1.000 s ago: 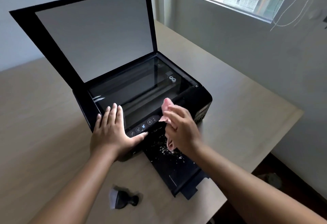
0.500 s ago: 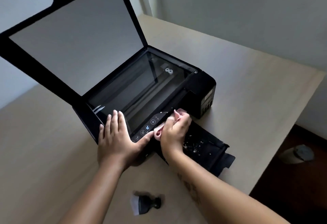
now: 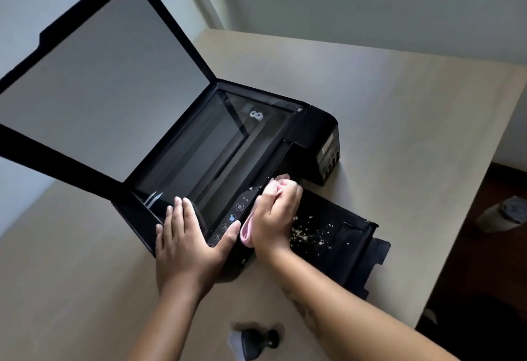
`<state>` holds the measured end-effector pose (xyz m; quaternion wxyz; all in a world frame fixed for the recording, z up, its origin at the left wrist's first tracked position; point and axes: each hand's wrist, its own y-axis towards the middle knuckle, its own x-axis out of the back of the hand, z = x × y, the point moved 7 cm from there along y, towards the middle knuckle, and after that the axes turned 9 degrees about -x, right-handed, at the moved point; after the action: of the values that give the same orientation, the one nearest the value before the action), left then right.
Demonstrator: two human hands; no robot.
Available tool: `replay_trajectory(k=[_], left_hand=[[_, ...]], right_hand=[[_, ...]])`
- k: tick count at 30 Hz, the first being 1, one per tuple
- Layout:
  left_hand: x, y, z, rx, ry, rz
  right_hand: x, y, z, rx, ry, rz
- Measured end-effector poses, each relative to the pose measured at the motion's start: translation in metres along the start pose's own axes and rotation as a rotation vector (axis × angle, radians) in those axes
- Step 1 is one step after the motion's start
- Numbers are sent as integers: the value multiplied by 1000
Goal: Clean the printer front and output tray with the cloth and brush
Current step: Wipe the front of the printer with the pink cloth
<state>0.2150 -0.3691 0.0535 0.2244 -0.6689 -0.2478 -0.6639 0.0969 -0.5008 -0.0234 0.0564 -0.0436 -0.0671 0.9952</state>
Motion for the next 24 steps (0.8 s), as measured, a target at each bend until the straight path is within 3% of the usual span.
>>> replay_trajectory(k=[4, 9, 14, 16, 19, 22, 24], left_hand=[[0, 1, 0, -13, 5, -13], [-1, 2, 1, -27, -8, -34], [-1, 2, 2, -39, -4, -42], [0, 1, 1, -40, -8, -43], [-1, -1, 2, -42, 6, -34], [-2, -2, 2, -49, 7, -41], [-1, 0, 2, -47, 6, -42]], right_hand=[[-2, 9, -37, -280, 42, -139], [3, -20, 0, 25, 12, -4], [2, 14, -18, -117, 26, -178], [3, -11, -23, -140, -4, -91], [3, -31, -4, 3, -6, 81], [4, 14, 3, 53, 15, -19], [3, 40, -14, -78, 19, -94]])
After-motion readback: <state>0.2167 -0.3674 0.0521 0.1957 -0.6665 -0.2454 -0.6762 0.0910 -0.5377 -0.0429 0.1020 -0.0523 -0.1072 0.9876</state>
